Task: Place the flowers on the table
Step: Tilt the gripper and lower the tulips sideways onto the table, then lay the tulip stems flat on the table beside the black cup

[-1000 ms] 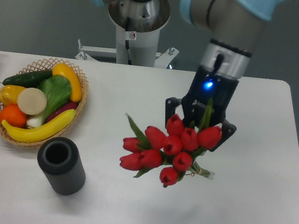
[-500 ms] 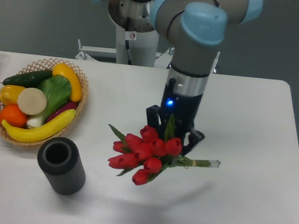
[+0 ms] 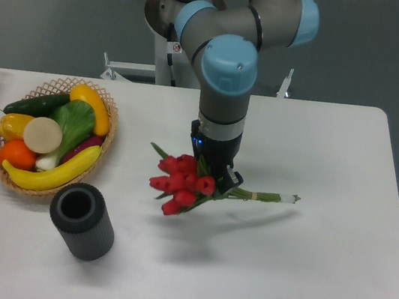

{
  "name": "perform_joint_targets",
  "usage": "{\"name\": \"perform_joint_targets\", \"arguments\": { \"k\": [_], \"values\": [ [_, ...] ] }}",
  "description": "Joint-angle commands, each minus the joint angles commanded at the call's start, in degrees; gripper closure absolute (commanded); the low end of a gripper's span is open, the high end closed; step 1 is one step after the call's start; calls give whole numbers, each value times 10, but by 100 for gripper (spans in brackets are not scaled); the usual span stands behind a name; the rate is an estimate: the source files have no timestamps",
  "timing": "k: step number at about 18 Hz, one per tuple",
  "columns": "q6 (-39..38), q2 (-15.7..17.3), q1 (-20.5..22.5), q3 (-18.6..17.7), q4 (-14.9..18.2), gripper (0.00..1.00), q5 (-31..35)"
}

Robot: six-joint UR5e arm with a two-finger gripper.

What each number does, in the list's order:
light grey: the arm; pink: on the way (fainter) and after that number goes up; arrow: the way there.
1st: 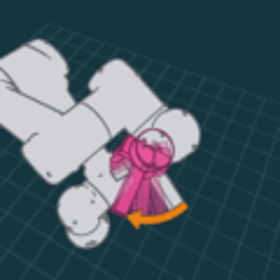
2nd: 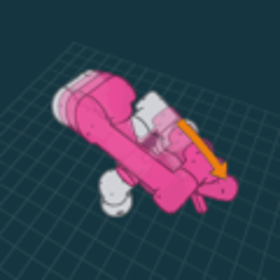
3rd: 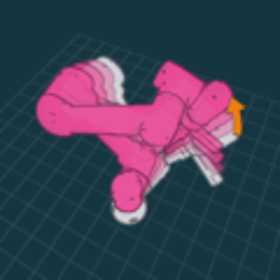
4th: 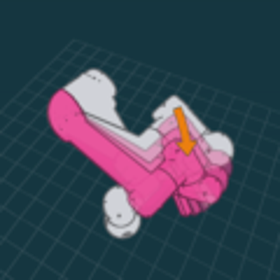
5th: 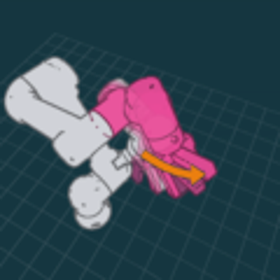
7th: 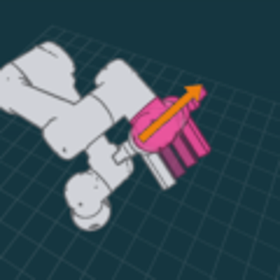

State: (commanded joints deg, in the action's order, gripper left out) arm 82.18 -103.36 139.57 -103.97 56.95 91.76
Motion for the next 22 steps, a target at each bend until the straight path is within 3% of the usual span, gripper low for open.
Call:
{"name": "perform_joint_targets", "arguments": {
  "k": [8,12,13,14,15,16,22],
  "values": [
    [-1,-46,-12,-6,-3,54,1],
    [-3,-49,-15,-4,-5,54,1],
    [-3,-49,-15,-4,-6,50,-1],
    [-1,-48,-15,2,-10,36,-2],
    [-1,-44,-13,7,-17,13,-4],
    [-1,-40,-12,20,-24,0,-6],
    [-39,-22,-11,49,-38,0,-54]
  ]
}}
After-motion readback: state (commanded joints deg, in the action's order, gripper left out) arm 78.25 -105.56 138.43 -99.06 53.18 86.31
